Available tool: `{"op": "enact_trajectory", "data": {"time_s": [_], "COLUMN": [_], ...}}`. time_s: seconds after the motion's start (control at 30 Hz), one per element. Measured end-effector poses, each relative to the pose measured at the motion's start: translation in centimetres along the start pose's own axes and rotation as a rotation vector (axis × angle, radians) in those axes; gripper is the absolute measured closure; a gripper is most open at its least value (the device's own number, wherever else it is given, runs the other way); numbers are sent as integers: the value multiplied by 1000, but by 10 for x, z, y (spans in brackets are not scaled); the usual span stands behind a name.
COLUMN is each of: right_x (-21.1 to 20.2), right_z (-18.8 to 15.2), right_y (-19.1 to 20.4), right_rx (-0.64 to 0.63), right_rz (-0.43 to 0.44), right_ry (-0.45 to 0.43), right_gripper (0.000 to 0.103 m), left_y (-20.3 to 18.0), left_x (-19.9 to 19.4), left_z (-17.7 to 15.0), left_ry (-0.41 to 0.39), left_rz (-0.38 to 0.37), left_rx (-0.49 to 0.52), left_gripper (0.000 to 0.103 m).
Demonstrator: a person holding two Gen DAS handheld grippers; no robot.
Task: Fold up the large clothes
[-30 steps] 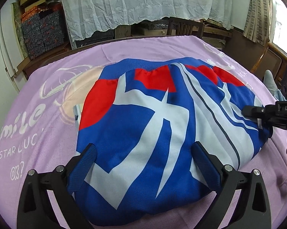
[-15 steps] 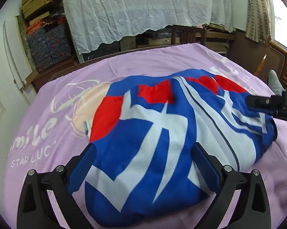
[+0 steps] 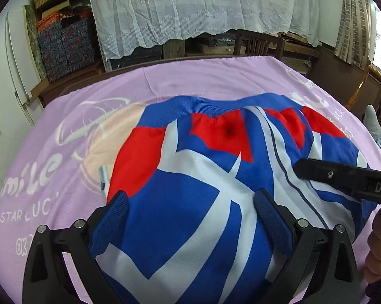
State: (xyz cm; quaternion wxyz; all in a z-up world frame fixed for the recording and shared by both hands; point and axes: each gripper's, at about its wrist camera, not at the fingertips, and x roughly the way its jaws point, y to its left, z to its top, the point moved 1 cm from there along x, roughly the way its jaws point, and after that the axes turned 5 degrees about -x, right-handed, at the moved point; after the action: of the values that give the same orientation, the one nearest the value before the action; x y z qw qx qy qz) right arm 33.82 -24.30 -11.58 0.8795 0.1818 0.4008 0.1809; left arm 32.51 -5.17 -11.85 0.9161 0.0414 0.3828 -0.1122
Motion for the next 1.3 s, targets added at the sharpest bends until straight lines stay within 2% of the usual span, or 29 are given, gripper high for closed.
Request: {"op": "enact_trajectory", "data": {"time_s": [0.27, 0.43, 0.5, 0.6, 0.7, 0.77, 0.87, 1.07, 1.2, 1.3], "right_x": [1, 1, -5, -28, -41, -37, -35, -37, -62, -72], "right_z": [-5, -5, -4, 1, 4, 3, 4, 7, 11, 12], "right_y": [7, 11, 8, -11, -34, -50, -56, -60, -57, -65], "right_rx": [-45, -76, -37, 73, 146, 207, 232, 243, 202, 233], "right_rz": [-11, -19, -8, 20, -21, -2, 19, 25, -41, -36], "right_ry": [-9, -11, -8, -71, -112, -90, -78, -81, -172, -198], "right_gripper": [65, 60, 60, 59, 59, 66, 67, 67, 58, 56], "left_y": [-1, 6, 18, 43, 66, 72, 71, 71, 68, 52], "left_x": [0, -3, -13, -23, -11, 3, 17, 15, -7, -23], "left_z": [-2, 1, 9, 17, 19, 17, 12, 12, 21, 31], "left_ry": [-4, 23, 16, -28, 24, 76, 117, 114, 41, 15], "left_rz": [15, -32, -57, -31, -54, -46, 9, 31, 65, -4], "left_rx": [14, -22, -64, -149, -246, -271, -237, -221, -207, -200], "left_gripper": [3, 3, 3, 3, 3, 3, 3, 3, 3, 3]}}
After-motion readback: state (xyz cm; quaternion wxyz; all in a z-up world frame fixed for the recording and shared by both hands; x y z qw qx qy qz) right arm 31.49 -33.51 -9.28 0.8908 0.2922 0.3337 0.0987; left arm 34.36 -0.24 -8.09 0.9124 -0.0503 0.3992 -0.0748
